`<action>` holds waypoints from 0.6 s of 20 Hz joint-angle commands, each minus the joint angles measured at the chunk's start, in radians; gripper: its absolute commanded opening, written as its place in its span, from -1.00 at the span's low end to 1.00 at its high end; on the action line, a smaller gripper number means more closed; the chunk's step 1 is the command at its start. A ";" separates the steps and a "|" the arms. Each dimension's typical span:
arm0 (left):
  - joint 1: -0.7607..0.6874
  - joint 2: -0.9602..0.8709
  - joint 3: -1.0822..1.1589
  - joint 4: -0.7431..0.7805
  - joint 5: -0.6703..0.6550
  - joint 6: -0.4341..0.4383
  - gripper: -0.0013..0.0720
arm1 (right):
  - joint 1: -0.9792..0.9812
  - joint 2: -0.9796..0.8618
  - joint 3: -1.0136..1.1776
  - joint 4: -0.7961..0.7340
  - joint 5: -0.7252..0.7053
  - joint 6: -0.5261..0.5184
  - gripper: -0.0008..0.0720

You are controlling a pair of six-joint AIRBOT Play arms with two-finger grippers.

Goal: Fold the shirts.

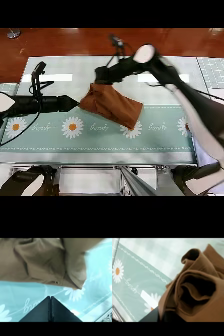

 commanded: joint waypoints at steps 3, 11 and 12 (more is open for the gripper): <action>0.003 0.007 -0.051 0.001 0.102 -0.001 -0.91 | 0.070 -0.255 0.226 0.021 0.050 0.072 0.75; 0.002 -0.031 -0.051 0.001 0.107 0.000 -0.91 | -0.322 0.131 0.151 -0.316 0.615 -0.067 0.75; 0.003 -0.032 -0.051 0.001 0.107 0.000 -0.91 | -0.366 0.232 0.045 -0.405 0.555 -0.056 0.75</action>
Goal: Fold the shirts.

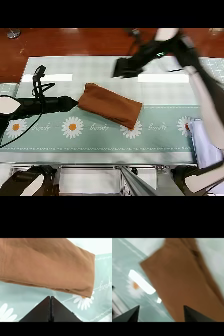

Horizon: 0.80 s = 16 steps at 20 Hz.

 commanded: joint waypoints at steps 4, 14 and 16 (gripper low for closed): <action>0.001 -0.014 -0.006 0.001 0.006 0.000 -0.91 | -0.257 0.589 -0.854 -0.210 -0.423 0.185 0.75; 0.000 -0.064 -0.017 0.000 0.006 0.000 -0.91 | -0.120 0.433 -1.312 0.473 -0.737 -0.055 0.75; 0.000 -0.064 -0.017 0.000 0.007 0.000 -0.91 | -0.086 0.336 -1.232 0.509 -0.729 -0.092 0.74</action>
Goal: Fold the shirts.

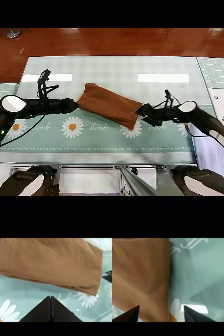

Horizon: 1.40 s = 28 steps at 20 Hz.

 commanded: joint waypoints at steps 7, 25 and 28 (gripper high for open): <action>0.000 -0.005 0.000 0.000 0.000 0.000 -0.91 | 0.081 -0.294 0.520 0.067 0.253 -0.207 -0.91; -0.002 -0.005 0.000 0.000 -0.003 0.000 -0.91 | -0.435 -0.027 1.382 -0.855 1.099 0.237 -0.91; -0.013 -0.005 0.000 0.000 0.001 0.000 -0.91 | -0.606 0.129 1.257 -0.894 1.099 0.260 -0.91</action>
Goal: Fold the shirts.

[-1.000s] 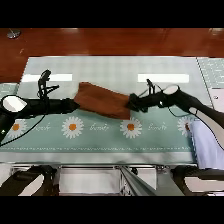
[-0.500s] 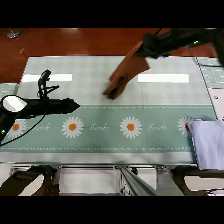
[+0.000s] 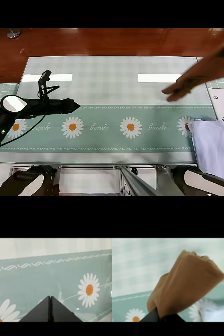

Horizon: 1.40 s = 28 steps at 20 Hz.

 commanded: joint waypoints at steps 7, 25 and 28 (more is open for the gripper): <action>-0.060 -0.001 0.000 0.000 0.058 0.000 -0.91 | -0.565 0.585 -0.711 -0.502 0.068 -0.037 -0.91; -0.082 -0.187 0.565 0.003 -0.113 0.070 -0.91 | -0.101 0.270 -0.587 0.340 -0.518 -0.058 -0.91; -0.145 -0.203 0.533 0.180 -0.109 -0.040 -0.91 | 0.314 0.154 -0.623 -0.015 -0.531 -0.052 -0.91</action>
